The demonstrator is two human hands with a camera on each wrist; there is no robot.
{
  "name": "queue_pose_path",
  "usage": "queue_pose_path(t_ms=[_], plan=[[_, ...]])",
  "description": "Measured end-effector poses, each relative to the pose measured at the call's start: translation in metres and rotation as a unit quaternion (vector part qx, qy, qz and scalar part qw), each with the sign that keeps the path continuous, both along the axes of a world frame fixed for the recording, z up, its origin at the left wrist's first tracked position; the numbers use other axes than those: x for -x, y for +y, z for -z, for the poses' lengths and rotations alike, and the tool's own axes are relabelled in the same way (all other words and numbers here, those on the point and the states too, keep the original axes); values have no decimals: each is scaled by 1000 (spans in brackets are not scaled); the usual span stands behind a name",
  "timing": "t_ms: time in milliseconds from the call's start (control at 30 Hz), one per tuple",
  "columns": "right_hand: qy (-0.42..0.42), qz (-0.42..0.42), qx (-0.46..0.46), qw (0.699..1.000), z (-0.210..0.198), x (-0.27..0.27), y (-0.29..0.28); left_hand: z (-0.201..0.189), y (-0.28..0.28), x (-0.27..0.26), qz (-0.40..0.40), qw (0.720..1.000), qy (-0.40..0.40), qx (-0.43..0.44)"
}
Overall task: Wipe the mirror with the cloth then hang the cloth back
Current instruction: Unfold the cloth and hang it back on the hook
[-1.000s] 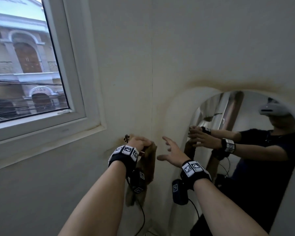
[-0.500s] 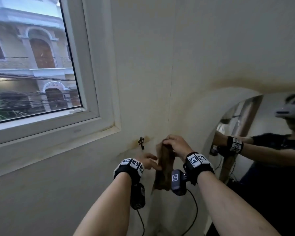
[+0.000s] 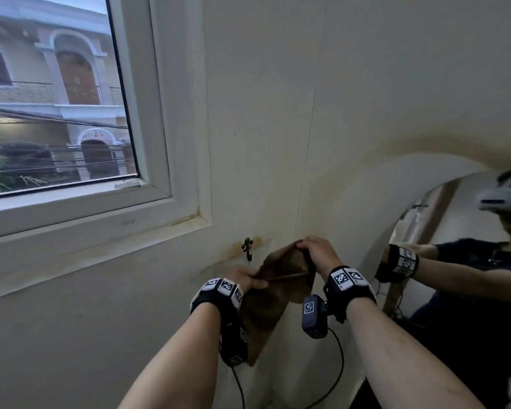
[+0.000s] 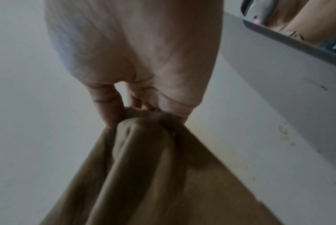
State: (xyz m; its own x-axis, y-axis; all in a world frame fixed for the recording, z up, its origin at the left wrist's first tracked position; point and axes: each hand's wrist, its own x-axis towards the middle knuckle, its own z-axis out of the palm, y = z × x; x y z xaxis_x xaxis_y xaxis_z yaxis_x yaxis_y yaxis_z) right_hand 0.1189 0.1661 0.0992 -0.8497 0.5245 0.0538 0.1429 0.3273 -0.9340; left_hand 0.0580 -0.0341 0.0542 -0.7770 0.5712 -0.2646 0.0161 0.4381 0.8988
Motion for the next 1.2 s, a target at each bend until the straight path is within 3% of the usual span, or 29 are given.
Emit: queue_pose_path(t_ms=[100,233,333,433,533,700,967,1100,1200], plan=[[-112,0,-181,977,12,14,16,5,-7,15,-54,998,-32,-22],[-227,-76,-283,929,26,32,19,-1,-5,36,-129,992,4,2],[-152,-128,-160,967,37,45,9,-2,9,45,-124,991,34,33],[-145,-280,-74,946,32,59,-9,-1,26,51,-89,992,43,84],[-166,-318,-95,928,36,75,-14,2,39,59,-64,989,61,116],[-140,-312,-90,935,46,93,-3,1,42,66,-83,982,109,129],[-114,-253,-48,959,55,123,7,14,43,69,-162,936,253,183],[-70,-235,-78,966,60,132,4,18,47,66,-180,897,341,216],[-55,-199,-141,968,68,138,-1,20,51,64,-169,882,358,256]])
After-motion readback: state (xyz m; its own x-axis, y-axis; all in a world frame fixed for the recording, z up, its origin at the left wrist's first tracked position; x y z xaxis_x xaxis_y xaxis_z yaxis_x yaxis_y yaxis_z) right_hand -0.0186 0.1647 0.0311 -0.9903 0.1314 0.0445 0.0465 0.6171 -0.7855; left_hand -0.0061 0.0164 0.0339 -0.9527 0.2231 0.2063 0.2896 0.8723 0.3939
